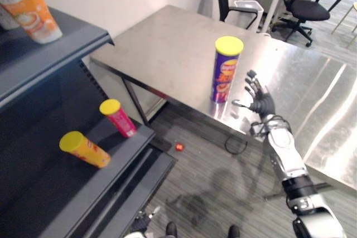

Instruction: Put the gum and the chips on the shelf.

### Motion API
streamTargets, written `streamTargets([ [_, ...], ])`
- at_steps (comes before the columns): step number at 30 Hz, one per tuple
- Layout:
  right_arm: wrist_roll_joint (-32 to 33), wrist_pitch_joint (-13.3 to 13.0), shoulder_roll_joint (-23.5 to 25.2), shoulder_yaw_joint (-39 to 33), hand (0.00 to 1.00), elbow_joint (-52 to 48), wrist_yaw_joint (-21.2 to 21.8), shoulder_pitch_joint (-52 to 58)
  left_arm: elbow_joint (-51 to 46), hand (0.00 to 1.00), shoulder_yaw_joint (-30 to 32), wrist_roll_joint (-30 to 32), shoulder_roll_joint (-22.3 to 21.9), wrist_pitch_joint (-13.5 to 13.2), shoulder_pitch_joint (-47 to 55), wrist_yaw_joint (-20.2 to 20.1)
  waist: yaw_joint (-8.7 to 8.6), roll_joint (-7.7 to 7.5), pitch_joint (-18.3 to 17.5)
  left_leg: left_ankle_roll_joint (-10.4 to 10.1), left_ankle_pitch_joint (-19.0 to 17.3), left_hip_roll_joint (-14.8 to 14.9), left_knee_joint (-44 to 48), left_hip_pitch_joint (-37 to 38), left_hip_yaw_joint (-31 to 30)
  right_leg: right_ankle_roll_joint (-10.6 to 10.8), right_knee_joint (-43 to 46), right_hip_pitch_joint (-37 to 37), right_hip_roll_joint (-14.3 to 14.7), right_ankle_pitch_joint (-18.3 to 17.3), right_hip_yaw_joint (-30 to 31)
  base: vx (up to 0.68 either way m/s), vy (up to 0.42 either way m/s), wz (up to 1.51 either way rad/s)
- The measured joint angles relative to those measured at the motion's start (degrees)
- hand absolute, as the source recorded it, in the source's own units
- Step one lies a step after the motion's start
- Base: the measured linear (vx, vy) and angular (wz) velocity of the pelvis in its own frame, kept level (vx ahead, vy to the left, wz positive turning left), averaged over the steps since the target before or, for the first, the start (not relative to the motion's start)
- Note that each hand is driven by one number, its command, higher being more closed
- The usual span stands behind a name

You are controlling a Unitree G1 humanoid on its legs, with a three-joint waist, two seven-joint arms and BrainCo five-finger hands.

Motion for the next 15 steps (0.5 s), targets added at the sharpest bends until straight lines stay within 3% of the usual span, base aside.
streamTargets([
  [15,-0.1,0.4,0.0,-1.9,0.00,4.6,-2.9,-6.6,-0.9,0.00,-0.1,0.0,0.0,-0.1,-0.7,0.3,1.26,0.22,2.0,0.0,0.4,-0.1,0.0,-0.9,-1.5,0.0,0.0,0.0,0.0,0.0,-1.5,-0.01,-0.011,0.04],
])
